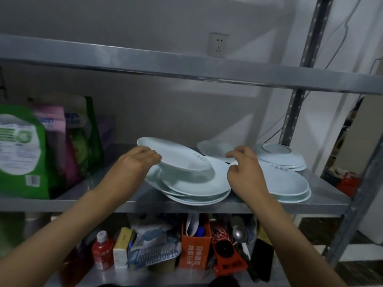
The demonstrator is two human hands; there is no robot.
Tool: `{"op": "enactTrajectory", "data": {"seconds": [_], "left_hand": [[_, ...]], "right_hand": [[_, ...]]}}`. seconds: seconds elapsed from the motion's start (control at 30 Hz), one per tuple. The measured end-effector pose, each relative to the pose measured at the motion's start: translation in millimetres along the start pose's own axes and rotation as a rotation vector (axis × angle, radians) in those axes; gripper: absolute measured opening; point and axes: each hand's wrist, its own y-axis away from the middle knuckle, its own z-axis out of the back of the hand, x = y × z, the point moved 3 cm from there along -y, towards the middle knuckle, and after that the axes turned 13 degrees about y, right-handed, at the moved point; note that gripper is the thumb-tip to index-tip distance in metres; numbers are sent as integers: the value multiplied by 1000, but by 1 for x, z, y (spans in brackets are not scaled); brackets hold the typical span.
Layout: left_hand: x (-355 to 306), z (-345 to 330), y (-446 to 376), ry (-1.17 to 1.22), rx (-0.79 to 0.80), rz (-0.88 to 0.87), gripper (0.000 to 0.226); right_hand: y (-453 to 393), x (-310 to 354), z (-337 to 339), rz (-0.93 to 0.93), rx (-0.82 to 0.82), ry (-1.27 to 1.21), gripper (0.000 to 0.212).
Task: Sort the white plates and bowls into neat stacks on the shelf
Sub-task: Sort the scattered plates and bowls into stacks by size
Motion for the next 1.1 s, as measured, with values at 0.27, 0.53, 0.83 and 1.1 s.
{"op": "enactTrajectory", "data": {"seconds": [0.27,0.53,0.83,1.1], "left_hand": [[-7,-8,19,21,130,-39,26],[-4,-8,32,-44,235,24,40],[-9,-9,-6,-28,234,155,34],[-13,-54,-82,36,339,176,33]], "right_hand": [[0,5,-16,10,22,-1,40],[3,3,-21,27,51,-5,39],[-5,4,-12,42,55,14,43],[-21,-19,-2,69,41,35,45]]}}
